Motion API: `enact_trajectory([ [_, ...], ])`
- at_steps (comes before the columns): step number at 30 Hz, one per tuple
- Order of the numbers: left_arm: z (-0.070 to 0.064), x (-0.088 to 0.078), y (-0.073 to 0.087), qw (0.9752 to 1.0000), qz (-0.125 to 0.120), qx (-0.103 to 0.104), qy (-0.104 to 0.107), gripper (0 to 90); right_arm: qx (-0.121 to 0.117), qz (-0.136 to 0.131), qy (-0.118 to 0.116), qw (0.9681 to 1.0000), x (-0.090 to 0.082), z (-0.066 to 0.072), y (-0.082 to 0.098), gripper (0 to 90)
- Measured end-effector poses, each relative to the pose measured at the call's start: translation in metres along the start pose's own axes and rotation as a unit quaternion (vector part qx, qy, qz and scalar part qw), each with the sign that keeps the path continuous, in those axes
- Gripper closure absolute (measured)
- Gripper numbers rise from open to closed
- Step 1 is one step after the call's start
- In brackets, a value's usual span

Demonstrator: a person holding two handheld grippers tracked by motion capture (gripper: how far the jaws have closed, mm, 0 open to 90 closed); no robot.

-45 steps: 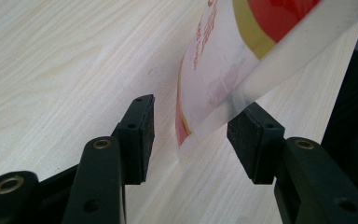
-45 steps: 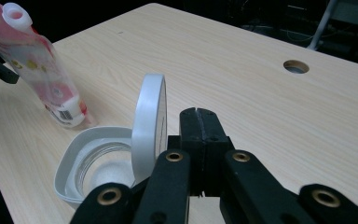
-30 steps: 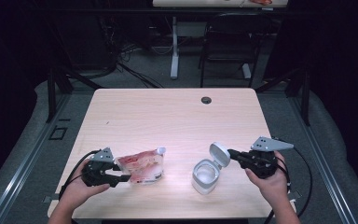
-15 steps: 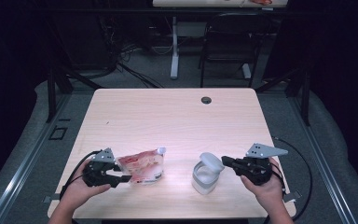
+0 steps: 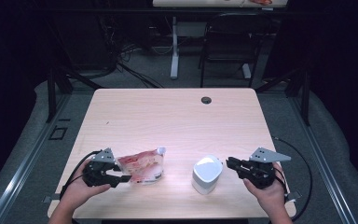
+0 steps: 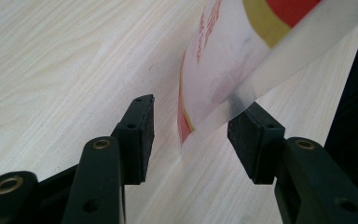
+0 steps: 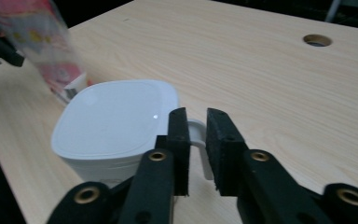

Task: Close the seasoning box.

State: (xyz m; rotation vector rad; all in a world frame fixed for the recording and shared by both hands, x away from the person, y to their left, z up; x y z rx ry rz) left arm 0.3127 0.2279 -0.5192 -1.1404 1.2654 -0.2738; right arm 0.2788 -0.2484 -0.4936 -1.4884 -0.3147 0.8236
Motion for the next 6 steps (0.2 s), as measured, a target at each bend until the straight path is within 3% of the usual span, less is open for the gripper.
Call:
enact_trajectory([
  [3, 0.000, 0.000, 0.000, 1.0000, 0.002, 0.004, 0.004, 51.1, 0.006, -0.013, 0.035, 0.9993, -0.004, -0.007, 0.004, 68.6],
  [6, 0.000, 0.000, -0.001, 1.0000, 0.000, 0.006, 0.004, 50.7, 0.026, -0.022, 0.058, 0.9977, -0.006, -0.015, 0.010, 63.4],
])
Point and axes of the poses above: each handheld gripper's, and its own axes: x roughly forward along the jaws, y roughly out of its underside, z roughly to its left, the point moved 1 cm from there along x, roughly forward along the jaws, and after that the axes turned 12 degrees about -z, right-handed, at the moved point
